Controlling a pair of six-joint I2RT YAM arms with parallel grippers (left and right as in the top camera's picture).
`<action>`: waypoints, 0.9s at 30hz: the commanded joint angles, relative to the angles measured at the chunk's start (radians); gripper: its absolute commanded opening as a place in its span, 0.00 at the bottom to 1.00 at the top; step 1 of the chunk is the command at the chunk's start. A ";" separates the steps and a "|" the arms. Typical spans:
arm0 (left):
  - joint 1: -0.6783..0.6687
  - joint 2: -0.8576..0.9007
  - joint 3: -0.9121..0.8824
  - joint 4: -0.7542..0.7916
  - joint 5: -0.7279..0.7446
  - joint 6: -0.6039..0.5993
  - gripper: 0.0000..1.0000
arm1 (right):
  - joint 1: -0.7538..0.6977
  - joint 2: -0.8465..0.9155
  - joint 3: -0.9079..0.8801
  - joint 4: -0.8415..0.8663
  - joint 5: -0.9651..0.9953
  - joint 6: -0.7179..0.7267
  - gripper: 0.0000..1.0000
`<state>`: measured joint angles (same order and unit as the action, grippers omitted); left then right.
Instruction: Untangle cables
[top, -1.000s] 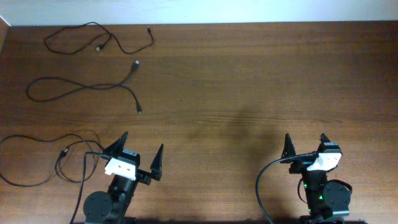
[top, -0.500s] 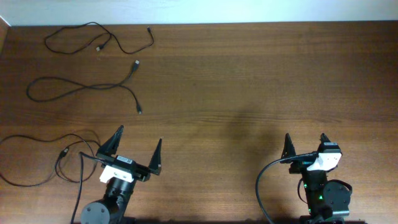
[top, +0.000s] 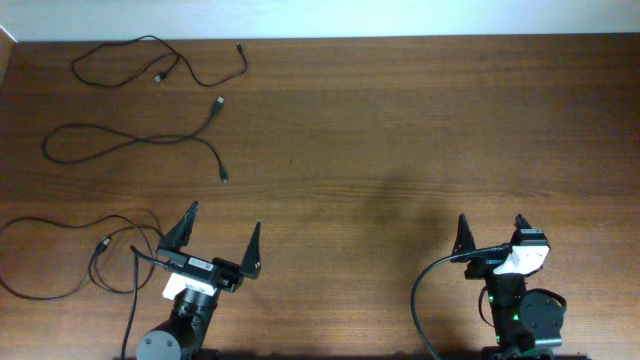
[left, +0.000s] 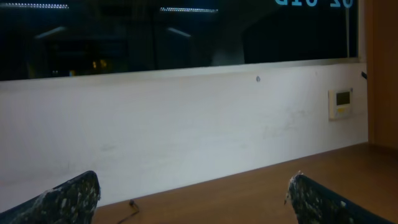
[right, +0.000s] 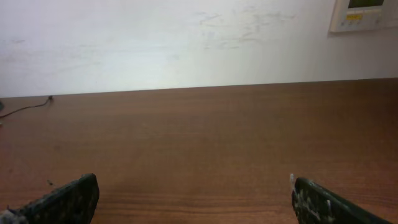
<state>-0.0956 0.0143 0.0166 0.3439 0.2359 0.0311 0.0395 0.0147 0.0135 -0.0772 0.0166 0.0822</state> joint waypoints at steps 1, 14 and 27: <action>0.007 -0.009 -0.008 0.023 -0.023 0.012 0.99 | -0.007 -0.009 -0.008 -0.004 -0.006 0.000 0.98; 0.007 -0.009 -0.008 -0.189 -0.133 0.011 0.99 | -0.007 -0.009 -0.008 -0.004 -0.006 0.000 0.98; 0.007 -0.010 -0.008 -0.426 -0.237 0.012 0.99 | -0.007 -0.009 -0.008 -0.004 -0.006 0.000 0.98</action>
<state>-0.0948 0.0139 0.0113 -0.0734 0.0391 0.0311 0.0395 0.0147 0.0135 -0.0772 0.0162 0.0814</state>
